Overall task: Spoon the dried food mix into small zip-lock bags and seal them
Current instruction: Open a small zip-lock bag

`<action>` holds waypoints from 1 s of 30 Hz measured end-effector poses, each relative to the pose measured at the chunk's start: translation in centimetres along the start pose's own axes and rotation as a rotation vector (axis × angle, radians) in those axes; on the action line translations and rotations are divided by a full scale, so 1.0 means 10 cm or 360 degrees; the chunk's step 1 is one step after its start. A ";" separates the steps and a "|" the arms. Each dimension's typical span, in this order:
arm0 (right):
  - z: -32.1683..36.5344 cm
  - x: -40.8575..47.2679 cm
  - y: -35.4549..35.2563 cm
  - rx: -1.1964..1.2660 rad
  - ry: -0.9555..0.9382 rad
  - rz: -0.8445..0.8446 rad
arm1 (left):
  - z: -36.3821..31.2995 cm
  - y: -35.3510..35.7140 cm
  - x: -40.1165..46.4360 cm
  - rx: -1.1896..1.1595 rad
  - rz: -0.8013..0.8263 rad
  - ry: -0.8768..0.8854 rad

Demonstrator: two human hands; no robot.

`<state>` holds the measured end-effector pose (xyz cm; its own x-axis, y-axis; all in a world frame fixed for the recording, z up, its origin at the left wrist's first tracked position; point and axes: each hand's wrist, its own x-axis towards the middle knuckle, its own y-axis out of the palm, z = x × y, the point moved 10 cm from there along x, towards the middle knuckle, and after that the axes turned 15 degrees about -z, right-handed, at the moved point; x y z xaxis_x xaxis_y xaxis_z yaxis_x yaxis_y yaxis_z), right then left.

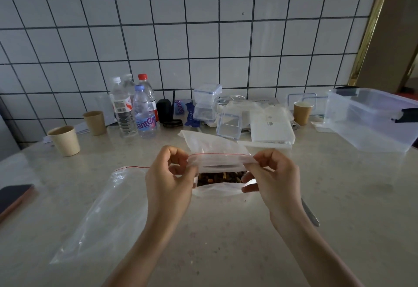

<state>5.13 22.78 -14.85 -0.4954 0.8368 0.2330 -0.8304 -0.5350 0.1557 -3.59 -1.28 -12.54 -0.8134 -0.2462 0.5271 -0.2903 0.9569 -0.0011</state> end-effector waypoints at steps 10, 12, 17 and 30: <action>-0.35 0.00 0.08 0.0550 0.0727 0.0202 | 0.26 0.24 -0.17 -0.0603 0.0303 -0.0894; -0.40 -0.01 0.12 0.0659 0.0863 0.0256 | 0.26 0.29 -0.20 -0.0703 0.0399 -0.1013; -0.36 -0.03 0.23 0.0836 0.1005 0.0444 | 0.21 0.43 -0.27 -0.1057 0.0596 -0.1246; -0.20 -0.22 0.46 0.0873 0.0974 0.0809 | 0.32 0.57 -0.41 -0.1174 0.0678 -0.1529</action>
<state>1.93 18.73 -16.59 -0.9387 0.3233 -0.1200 -0.3225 -0.6998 0.6374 -3.51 4.68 -17.38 -0.8974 0.3820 -0.2207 0.1766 0.7695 0.6137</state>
